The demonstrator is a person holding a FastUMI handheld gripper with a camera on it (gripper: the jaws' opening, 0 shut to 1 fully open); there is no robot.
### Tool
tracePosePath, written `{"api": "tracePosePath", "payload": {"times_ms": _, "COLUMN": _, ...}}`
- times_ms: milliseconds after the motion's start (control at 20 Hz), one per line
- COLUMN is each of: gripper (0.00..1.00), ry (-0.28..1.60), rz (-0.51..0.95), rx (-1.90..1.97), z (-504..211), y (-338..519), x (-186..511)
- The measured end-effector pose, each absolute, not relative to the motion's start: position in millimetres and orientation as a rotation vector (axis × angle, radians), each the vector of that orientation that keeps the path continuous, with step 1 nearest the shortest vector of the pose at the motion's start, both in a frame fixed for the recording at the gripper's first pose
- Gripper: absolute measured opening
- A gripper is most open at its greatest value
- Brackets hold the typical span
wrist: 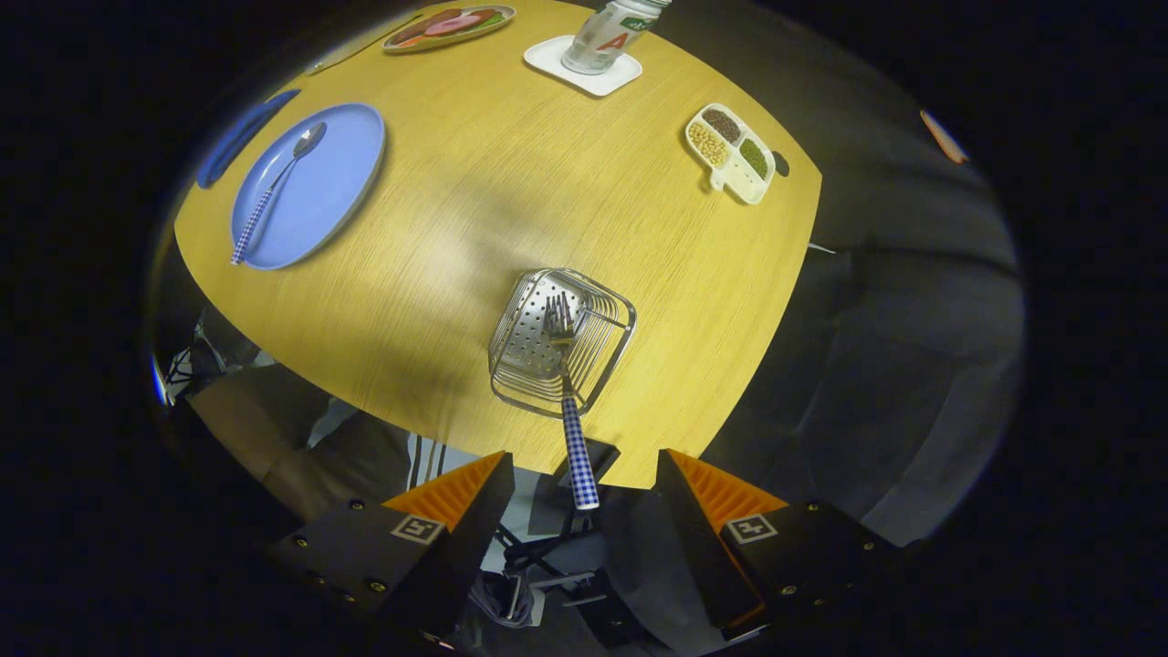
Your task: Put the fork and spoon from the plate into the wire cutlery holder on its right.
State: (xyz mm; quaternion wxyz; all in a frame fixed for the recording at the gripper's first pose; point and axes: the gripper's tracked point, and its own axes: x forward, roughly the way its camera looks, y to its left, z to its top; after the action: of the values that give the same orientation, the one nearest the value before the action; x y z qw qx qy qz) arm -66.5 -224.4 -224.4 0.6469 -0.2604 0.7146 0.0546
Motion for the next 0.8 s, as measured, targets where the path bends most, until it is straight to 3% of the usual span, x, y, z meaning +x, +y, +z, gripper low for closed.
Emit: {"api": "tracePosePath", "payload": {"times_ms": 800, "gripper": 0.96, "ry": 1.324, "rz": 0.180, "rx": -0.285, "z": -184.7, "y": -98.7, "x": -73.9}}
